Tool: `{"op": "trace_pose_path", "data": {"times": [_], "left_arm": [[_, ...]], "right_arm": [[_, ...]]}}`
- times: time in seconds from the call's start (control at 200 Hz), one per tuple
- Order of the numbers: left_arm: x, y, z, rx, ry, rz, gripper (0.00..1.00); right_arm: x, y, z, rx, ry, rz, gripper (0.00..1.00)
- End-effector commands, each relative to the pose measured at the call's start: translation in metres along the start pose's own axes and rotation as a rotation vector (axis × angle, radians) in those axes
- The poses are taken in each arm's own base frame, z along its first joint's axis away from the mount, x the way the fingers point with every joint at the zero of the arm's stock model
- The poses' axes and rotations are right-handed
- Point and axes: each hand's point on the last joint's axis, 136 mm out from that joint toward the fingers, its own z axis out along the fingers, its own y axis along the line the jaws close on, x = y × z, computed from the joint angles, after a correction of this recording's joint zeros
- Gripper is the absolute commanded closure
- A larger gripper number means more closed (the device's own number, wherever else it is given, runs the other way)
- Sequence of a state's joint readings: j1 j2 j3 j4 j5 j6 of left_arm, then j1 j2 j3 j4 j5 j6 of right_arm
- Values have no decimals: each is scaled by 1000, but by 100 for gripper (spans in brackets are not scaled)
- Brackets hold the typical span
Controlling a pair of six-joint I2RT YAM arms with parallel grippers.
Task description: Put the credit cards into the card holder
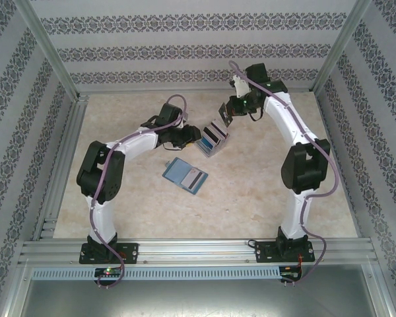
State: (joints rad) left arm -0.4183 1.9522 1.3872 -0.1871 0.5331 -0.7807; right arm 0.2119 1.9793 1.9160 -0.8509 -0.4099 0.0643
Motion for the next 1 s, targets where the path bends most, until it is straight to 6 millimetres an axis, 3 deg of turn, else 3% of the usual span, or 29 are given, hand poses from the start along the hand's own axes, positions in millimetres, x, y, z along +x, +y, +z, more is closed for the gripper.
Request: {"op": "trace_pose_path", "data": {"times": [0.0,0.16,0.5,0.635,0.809,0.994], "left_arm": [[1,21,-14,-52,-19,10,58],[2,38,-15,-71,-13,10,58],[4,64,13,-91,71,17,58],[11,74,20,-110,105,12,58],[25,87,14,-137,116,3,58],[45,97,-1,-158,121,-11,58]], "right_arm": [[-4,23,-22,-55,-80,0,94],[26,43,-26,-81,-84,5,94],[105,104,-35,-161,-41,-26,92],[131,128,-28,-258,-57,37,92],[166,132,-5,-336,-58,178,92],[190,122,19,-321,-29,267,91]]}}
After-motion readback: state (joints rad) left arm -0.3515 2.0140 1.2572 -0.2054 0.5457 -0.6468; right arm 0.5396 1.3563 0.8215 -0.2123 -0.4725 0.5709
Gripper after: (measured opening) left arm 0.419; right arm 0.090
